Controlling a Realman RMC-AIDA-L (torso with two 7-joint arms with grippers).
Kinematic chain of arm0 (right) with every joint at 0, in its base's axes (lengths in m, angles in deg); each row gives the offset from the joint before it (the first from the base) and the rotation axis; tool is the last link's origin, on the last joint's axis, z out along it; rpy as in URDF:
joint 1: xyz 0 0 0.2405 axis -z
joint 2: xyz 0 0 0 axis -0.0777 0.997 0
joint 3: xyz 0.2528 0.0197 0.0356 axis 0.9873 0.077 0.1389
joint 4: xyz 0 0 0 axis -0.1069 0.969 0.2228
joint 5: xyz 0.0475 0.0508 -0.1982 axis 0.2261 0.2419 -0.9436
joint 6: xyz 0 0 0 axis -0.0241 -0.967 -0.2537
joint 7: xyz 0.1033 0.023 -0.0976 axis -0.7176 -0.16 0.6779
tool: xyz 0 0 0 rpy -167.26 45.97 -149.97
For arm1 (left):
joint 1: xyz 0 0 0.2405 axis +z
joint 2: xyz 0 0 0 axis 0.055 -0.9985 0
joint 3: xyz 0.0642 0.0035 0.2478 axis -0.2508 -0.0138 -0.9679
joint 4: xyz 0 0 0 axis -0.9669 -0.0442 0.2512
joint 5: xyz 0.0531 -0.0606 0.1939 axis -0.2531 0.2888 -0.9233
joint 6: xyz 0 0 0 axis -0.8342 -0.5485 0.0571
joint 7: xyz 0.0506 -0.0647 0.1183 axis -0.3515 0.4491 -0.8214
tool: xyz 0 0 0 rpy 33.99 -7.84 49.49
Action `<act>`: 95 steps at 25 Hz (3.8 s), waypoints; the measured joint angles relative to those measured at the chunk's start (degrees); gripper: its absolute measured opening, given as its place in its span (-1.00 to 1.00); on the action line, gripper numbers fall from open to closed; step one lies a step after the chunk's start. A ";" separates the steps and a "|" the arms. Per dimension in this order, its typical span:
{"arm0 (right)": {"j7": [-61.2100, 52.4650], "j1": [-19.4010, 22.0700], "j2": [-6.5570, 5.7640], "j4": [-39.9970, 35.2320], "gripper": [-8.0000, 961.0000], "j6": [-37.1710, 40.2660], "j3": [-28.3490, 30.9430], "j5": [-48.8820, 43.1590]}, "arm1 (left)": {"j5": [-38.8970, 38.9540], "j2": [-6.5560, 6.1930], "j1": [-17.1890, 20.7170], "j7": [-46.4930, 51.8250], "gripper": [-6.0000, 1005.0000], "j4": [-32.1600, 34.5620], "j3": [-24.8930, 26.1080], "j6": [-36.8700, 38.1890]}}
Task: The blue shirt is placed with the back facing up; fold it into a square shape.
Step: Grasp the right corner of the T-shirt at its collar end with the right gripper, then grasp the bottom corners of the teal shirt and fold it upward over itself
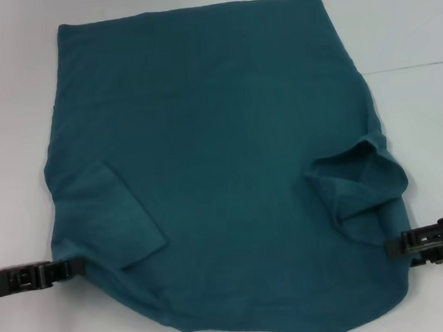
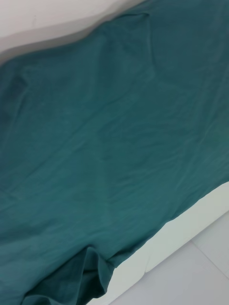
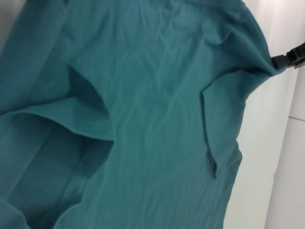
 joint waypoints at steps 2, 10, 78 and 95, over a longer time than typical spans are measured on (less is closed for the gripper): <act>-0.02 0.03 -0.04 0.00 0.74 -0.58 0.00 -0.02 | 0.00 0.00 -0.03 -0.01 -0.97 0.00 0.00 0.01; -0.58 0.49 -0.23 0.00 0.36 -3.29 -0.08 -0.09 | 0.00 0.00 -0.11 -0.01 -0.97 0.00 0.00 0.03; 18.94 14.62 -0.35 -0.82 -0.89 6.75 12.98 4.13 | -0.61 2.32 11.49 -2.42 -0.96 -0.13 6.12 11.85; 19.65 18.32 -2.33 -2.50 -0.90 8.60 15.47 4.03 | -0.32 3.43 14.10 -6.24 -0.96 -1.44 6.47 17.30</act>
